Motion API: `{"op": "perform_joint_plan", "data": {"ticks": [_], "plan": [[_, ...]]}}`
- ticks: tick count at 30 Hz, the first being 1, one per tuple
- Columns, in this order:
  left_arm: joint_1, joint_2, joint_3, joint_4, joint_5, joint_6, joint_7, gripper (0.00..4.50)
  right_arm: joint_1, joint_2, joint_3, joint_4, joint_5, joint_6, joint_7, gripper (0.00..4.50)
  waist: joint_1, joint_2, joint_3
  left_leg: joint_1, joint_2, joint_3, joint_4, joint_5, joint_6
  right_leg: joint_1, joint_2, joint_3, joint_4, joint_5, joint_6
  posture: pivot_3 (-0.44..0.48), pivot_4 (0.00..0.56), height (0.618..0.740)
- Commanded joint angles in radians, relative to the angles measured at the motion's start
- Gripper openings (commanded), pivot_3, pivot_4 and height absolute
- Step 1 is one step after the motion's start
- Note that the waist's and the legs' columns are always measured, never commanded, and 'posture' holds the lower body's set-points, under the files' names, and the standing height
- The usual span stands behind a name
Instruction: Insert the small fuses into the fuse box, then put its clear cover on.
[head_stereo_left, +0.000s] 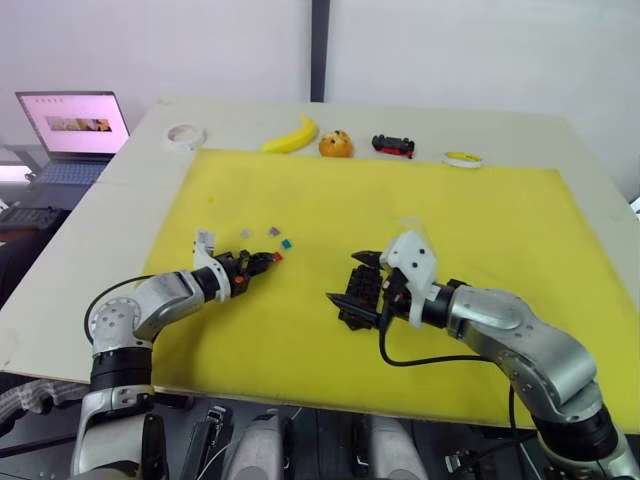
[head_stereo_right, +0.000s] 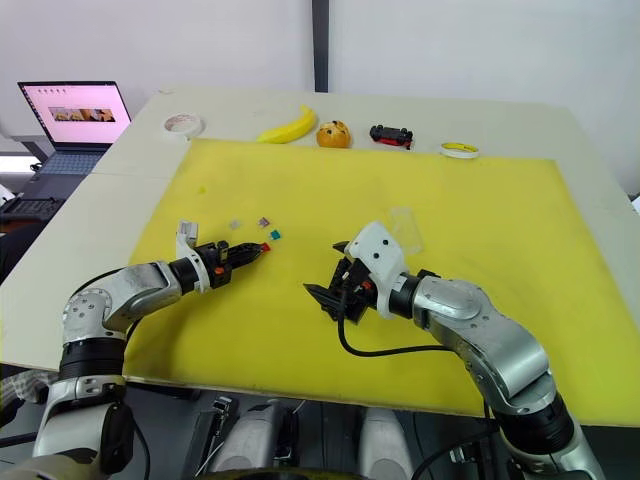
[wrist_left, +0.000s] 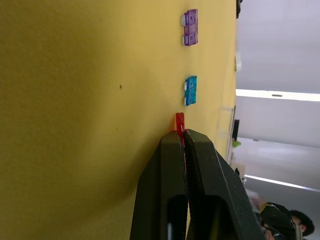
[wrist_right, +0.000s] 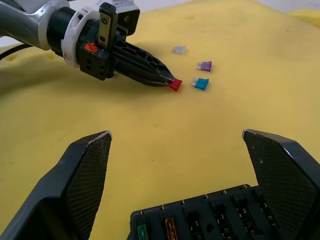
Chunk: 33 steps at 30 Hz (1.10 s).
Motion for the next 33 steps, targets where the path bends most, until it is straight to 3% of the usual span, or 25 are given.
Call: {"op": "perform_joint_plan", "data": {"ticks": [1, 9, 13, 18, 33], "plan": [[0.028, -0.007, -0.007, 0.025, 0.012, 0.009, 0.007, 0.06, -0.006, -0.005, -0.029, -0.043, 0.009, -0.002, -0.002, 4.50, 0.000, 0.000, 0.000, 0.000, 0.000, 0.000, 0.000, 0.000, 0.000, 0.000, 0.000, 0.000, 0.000, 0.000, 0.000, 0.000, 0.150, 0.740], [0.051, 0.024, 0.024, -0.020, -0.042, 0.005, -0.003, 0.06, 0.001, 0.019, -0.079, -0.058, 0.063, 0.030, -0.023, 4.50, -0.002, 0.000, 0.000, 0.000, 0.000, 0.000, -0.001, 0.000, 0.000, 0.000, -0.001, 0.000, -0.001, 0.000, 0.000, 0.000, 0.150, 0.740], [0.025, 0.075, 0.050, -0.069, -0.143, 0.022, -0.026, 0.06, 0.008, 0.066, -0.161, -0.057, 0.174, 0.074, -0.043, 4.50, -0.004, -0.001, 0.001, -0.001, 0.002, 0.000, -0.001, 0.000, 0.000, -0.002, -0.001, 0.000, -0.001, 0.000, 0.000, 0.000, 0.150, 0.740], [-0.040, 0.082, 0.070, -0.108, -0.151, 0.099, -0.119, 0.06, -0.030, 0.150, -0.233, -0.027, 0.330, 0.135, -0.094, 4.50, 0.001, -0.001, 0.001, -0.002, 0.002, 0.000, -0.002, 0.001, -0.002, -0.003, 0.000, 0.000, -0.001, 0.001, -0.001, 0.000, 0.150, 0.740], [-0.186, -0.013, 0.027, -0.168, -0.151, 0.126, -0.276, 0.06, -0.155, 0.388, -0.336, 0.120, 0.788, 0.181, -0.511, 4.50, -0.002, -0.001, 0.002, -0.003, 0.001, 0.001, -0.002, 0.001, -0.001, -0.003, 0.001, -0.001, -0.001, 0.001, 0.000, 0.000, 0.150, 0.740]]}}
